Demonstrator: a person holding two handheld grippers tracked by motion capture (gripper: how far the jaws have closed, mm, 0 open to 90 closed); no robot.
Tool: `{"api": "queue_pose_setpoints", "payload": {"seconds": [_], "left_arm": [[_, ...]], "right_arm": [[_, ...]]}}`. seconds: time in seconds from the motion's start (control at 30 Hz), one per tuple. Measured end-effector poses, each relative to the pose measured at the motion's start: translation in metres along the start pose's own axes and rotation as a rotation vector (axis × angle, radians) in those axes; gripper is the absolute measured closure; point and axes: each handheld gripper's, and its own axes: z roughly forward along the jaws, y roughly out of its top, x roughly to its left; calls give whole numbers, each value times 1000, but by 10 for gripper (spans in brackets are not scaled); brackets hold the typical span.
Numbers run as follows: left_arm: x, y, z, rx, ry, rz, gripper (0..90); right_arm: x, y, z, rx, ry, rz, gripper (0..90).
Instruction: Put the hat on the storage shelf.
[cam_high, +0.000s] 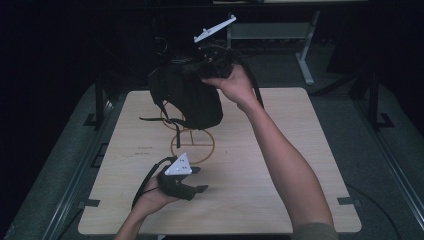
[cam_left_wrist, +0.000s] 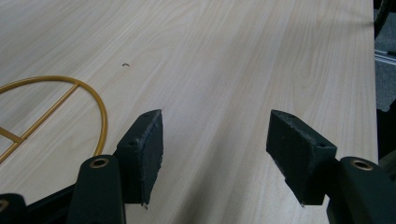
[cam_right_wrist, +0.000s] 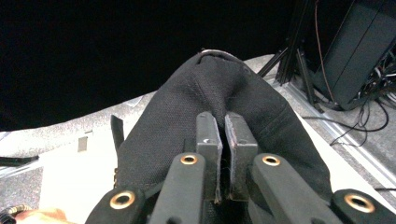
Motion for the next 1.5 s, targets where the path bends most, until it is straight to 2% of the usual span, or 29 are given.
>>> {"api": "queue_pose_setpoints", "payload": {"seconds": [0.3, 0.33, 0.4, 0.47, 0.53, 0.7, 1.07, 1.5], "left_arm": [[-2, 1, 1, -3, -7, -4, 363], [-2, 1, 2, -3, -10, 0, 363], [-2, 1, 3, -9, -10, 1, 363], [-3, 1, 3, -9, -10, 1, 363], [-3, 1, 3, -10, -11, -5, 363], [-2, 0, 2, -5, -8, -3, 359], [-3, -1, 2, -4, -3, -8, 351], [-3, -3, 4, 10, 5, -13, 334]], "right_arm": [[1, 1, 23, 23, 6, 11, 839], [0, 0, 26, 21, 3, 6, 820], [1, -1, 31, 16, 28, 46, 710], [0, -3, 35, 33, 13, 24, 649], [-1, -5, 36, 38, 4, 24, 599], [-4, -11, 29, 39, 10, 50, 522], [-8, -27, 9, 22, 12, 99, 432], [-14, -43, -20, 6, 6, 121, 336]]}}
